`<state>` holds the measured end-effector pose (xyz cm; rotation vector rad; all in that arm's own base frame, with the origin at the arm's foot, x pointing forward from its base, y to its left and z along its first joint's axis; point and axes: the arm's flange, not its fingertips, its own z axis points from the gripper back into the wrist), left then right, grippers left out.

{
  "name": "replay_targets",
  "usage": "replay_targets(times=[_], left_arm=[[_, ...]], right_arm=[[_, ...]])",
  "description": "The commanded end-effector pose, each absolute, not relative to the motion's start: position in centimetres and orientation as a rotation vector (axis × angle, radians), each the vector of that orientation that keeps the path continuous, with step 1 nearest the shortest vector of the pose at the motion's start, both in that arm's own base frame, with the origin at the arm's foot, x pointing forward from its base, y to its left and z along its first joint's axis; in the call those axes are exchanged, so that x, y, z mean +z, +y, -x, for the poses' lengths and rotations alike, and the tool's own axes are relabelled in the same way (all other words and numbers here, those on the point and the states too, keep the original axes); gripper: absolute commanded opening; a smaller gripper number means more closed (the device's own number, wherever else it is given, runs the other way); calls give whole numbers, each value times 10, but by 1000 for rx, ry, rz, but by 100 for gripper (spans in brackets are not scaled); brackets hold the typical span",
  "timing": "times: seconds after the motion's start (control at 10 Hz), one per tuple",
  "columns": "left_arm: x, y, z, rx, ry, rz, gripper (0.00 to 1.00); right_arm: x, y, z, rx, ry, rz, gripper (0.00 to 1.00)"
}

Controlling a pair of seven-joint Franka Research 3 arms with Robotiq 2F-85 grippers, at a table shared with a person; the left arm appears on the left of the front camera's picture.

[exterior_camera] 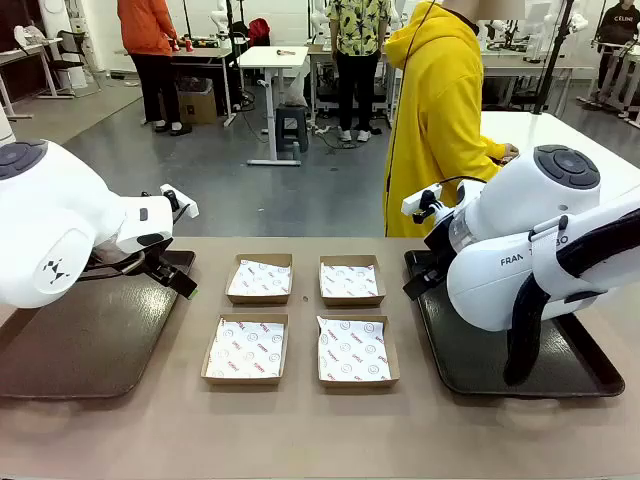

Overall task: Individually package the donuts and arrange them on the tray.
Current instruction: Pick up one Paper togo box.

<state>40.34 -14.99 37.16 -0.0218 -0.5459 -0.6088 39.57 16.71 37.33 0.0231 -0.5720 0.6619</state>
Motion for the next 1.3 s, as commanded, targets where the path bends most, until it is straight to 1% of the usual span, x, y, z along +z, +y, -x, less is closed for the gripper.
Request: replay_targets(times=[0.0,1.1,1.2], left_arm=[[372,-150,-403,-609,-546,22,100],[372,-150,-403,-610,-546,22,100],[381,-140,-386,-643,-546,-40,100]], right_arm=[[373,167,-396,662,-572,-23,100],[373,167,-396,662,-572,-23,100],[381,170,-376,685,-493,-13,100]])
